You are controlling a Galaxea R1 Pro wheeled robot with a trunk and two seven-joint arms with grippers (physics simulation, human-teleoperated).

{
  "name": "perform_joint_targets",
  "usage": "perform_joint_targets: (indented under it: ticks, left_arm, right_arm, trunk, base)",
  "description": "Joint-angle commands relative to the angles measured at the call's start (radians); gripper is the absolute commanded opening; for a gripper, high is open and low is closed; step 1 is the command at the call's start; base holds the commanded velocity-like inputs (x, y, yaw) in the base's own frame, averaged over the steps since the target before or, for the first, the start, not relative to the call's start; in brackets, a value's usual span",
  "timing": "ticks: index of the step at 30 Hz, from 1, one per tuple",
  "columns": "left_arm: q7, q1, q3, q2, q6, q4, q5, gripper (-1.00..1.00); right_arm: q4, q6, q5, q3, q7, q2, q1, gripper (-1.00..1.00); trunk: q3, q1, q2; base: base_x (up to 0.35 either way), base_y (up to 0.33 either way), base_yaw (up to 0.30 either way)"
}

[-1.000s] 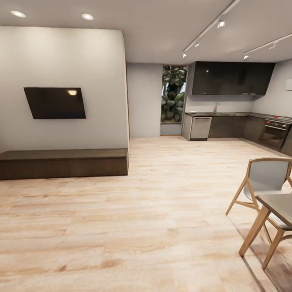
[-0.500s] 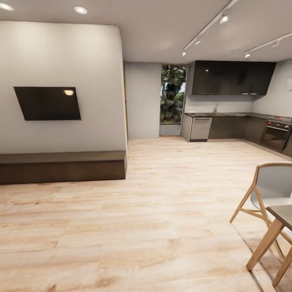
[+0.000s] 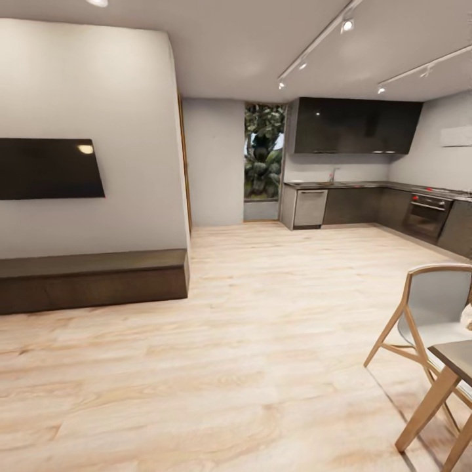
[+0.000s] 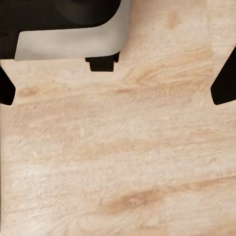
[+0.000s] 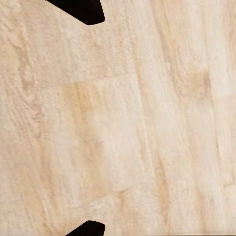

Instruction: In the kitchen, take the Vidalia onion out of the sink, dice it on the chopping board with the paring knife, put the diced onion into the bowl on the countertop, then place both the paring knife and the chopping board into the sink.

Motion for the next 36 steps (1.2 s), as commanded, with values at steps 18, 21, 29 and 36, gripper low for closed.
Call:
perform_joint_targets:
  ticks: [18,21,29,36]
  left_arm:
    - [0.0,0.0,0.0,0.001,-0.002,0.0,0.0,1.0]
    - [0.0,0.0,0.0,0.001,-0.002,0.0,0.0,1.0]
    - [0.0,0.0,0.0,0.002,-0.002,0.0,0.0,1.0]
    - [0.0,0.0,0.0,0.002,-0.002,0.0,0.0,1.0]
  right_arm:
    - [0.0,-0.003,0.0,0.0,-0.002,0.002,0.0,1.0]
    - [0.0,-0.002,0.0,0.001,-0.002,0.002,0.0,1.0]
    - [0.0,-0.003,0.0,0.0,-0.002,0.002,0.0,1.0]
    - [0.0,-0.002,0.0,0.0,-0.002,0.002,0.0,1.0]
  trunk:
    - [-0.001,0.001,0.0]
    - [-0.001,0.001,0.0]
    - [-0.001,0.001,0.0]
    - [-0.001,0.001,0.0]
  base:
    - [0.319,0.0,-0.122]
    - [0.319,0.0,-0.009]
    - [0.319,0.0,-0.002]
    - [0.319,0.0,0.0]
